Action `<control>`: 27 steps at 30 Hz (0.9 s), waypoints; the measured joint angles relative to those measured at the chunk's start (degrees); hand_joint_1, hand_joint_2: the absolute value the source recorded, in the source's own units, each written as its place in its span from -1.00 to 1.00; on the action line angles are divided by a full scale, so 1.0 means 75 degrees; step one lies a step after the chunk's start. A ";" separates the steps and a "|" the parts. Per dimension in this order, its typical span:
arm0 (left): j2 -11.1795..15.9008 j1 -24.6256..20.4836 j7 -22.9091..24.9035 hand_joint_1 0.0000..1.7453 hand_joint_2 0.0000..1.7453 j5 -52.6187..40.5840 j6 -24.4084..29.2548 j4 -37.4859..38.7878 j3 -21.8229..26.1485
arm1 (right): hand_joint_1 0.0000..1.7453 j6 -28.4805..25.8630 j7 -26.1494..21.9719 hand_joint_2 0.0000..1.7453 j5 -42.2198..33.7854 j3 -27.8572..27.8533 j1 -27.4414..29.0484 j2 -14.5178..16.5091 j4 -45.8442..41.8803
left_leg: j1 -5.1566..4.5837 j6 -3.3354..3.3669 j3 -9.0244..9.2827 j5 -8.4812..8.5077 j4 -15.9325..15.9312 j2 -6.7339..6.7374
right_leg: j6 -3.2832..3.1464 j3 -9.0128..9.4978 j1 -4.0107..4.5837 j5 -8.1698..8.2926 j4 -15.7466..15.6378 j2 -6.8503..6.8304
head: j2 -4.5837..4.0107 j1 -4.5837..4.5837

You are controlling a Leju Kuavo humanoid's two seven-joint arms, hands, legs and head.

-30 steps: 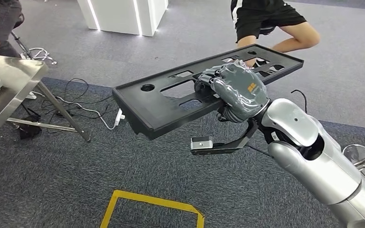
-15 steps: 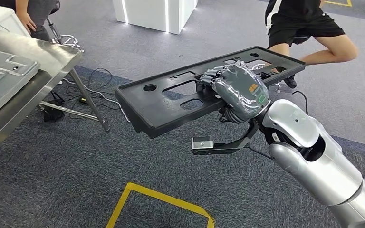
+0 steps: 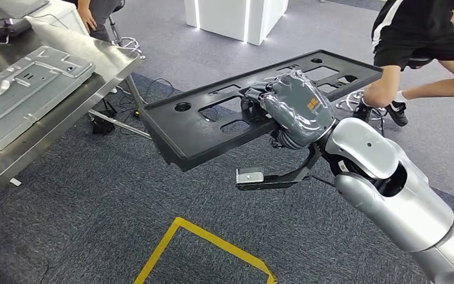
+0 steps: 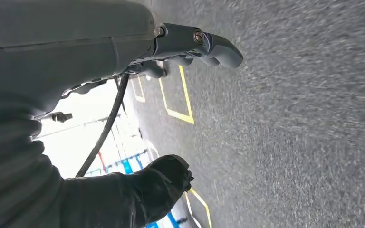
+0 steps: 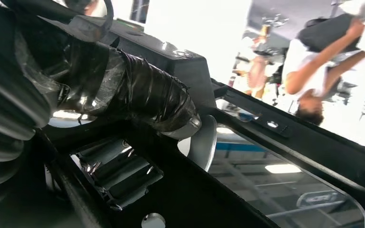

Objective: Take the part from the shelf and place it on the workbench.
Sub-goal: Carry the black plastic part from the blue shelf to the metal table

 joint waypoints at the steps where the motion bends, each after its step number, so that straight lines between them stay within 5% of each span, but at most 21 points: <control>1: 0.0009 -0.0002 0.0000 -1.00 1.00 0.0001 0.0001 0.0000 0.0000 | 1.00 0.0027 0.0003 1.00 0.0006 0.0004 -0.0027 0.0001 -0.0001 | 0.0003 -0.0014 0.0279 0.0148 -0.0491 0.0098 | 0.0044 -0.0034 -0.0011 -0.0033 0.0071 -0.0072 | 0.0000 -0.0001; 3: 0.0013 -0.0005 0.0001 -1.00 1.00 0.0006 0.0007 0.0000 0.0000 | 1.00 0.0093 0.0013 1.00 0.0019 0.0007 -0.0127 0.0006 -0.0004 | -0.0024 0.0037 0.0648 0.0326 -0.1148 0.0273 | 0.0144 -0.0094 0.0005 -0.0104 0.0211 -0.0178 | 0.0000 -0.0002; 7: 0.0019 0.0007 0.0034 -1.00 1.00 0.0008 0.0007 0.0000 0.0000 | 1.00 0.0247 0.0061 1.00 0.0029 0.0030 -0.0370 0.0059 -0.0004 | -0.0056 0.0269 0.0642 0.0385 -0.1241 0.0127 | 0.0293 -0.0110 0.0013 -0.0178 0.0307 -0.0278 | 0.0000 0.0038; 9: 0.0025 -0.0005 0.0061 -1.00 1.00 0.0000 -0.0005 0.0000 0.0000 | 1.00 0.0337 0.0093 1.00 0.0034 0.0046 -0.0511 0.0096 -0.0002 | -0.0039 0.0365 0.0640 0.0439 -0.1284 0.0022 | 0.0370 -0.0274 -0.0042 -0.0484 0.0705 0.0015 | 0.0000 0.0042; 12: 0.0037 -0.0024 0.0070 -1.00 1.00 -0.0007 -0.0004 0.0000 0.0000 | 1.00 0.0456 0.0131 1.00 0.0047 0.0076 -0.0668 0.0115 0.0020 | -0.0042 0.0438 0.0594 0.0485 -0.1293 -0.0155 | 0.0415 -0.0933 -0.0075 -0.1209 0.2165 0.0419 | 0.0000 0.0050; 14: 0.0045 -0.0023 0.0070 -1.00 1.00 -0.0011 -0.0003 0.0000 0.0000 | 1.00 0.0495 0.0145 1.00 0.0052 0.0101 -0.0696 0.0134 0.0044 | -0.0049 0.0447 0.0580 0.0503 -0.1290 -0.0333 | 0.0391 -0.1119 -0.0076 -0.1232 0.2579 0.0466 | 0.0000 0.0051; 15: 0.0050 -0.0021 0.0070 -1.00 1.00 -0.0012 -0.0002 0.0000 0.0000 | 1.00 0.0501 0.0145 1.00 0.0052 0.0115 -0.0720 0.0146 0.0055 | -0.0052 0.0443 0.0581 0.0511 -0.1289 -0.0428 | 0.0355 -0.0996 -0.0071 -0.1028 0.2333 0.0490 | 0.0000 0.0052; 18: 0.0050 -0.0018 0.0070 -1.00 1.00 -0.0017 -0.0002 0.0000 0.0000 | 1.00 0.0502 0.0149 1.00 0.0052 0.0135 -0.0882 0.0178 0.0077 | -0.0052 0.0389 0.0569 0.0545 -0.1292 -0.0676 | 0.0181 -0.0216 -0.0034 -0.0305 0.0715 0.0805 | 0.0000 0.0047; 20: 0.0049 -0.0009 0.0070 -1.00 1.00 -0.0023 -0.0002 0.0000 0.0000 | 1.00 0.0505 0.0153 1.00 0.0052 0.0139 -0.0992 0.0214 0.0091 | -0.0030 0.0309 0.0529 0.0579 -0.1319 -0.0791 | 0.0119 -0.0015 0.0000 -0.0220 0.0250 0.0908 | 0.0000 0.0058; 22: 0.0052 0.0008 0.0070 -1.00 1.00 -0.0025 -0.0004 0.0000 0.0000 | 1.00 0.0507 0.0154 1.00 0.0052 0.0144 -0.1059 0.0268 0.0102 | -0.0014 0.0217 0.0503 0.0606 -0.1357 -0.0859 | 0.0089 0.0023 -0.0003 -0.0182 0.0151 0.0772 | 0.0000 0.0071; 24: 0.0059 0.0018 0.0070 -1.00 1.00 -0.0023 -0.0013 0.0000 0.0000 | 1.00 0.0506 0.0155 1.00 0.0054 0.0145 -0.1093 0.0318 0.0111 | -0.0042 0.0161 0.0428 0.0509 -0.1197 -0.0618 | 0.0039 0.0131 -0.0038 -0.0117 -0.0020 0.0629 | -0.0001 0.0057; 27: 0.0083 -0.0001 0.0070 -1.00 1.00 -0.0020 -0.0023 0.0000 0.0000 | 1.00 0.0507 0.0156 1.00 0.0060 0.0159 -0.1131 0.0352 0.0133 | -0.0051 0.0095 -0.0195 -0.0073 0.0023 -0.0164 | -0.0030 0.0238 -0.0019 -0.0126 -0.0117 0.0381 | 0.0000 0.0033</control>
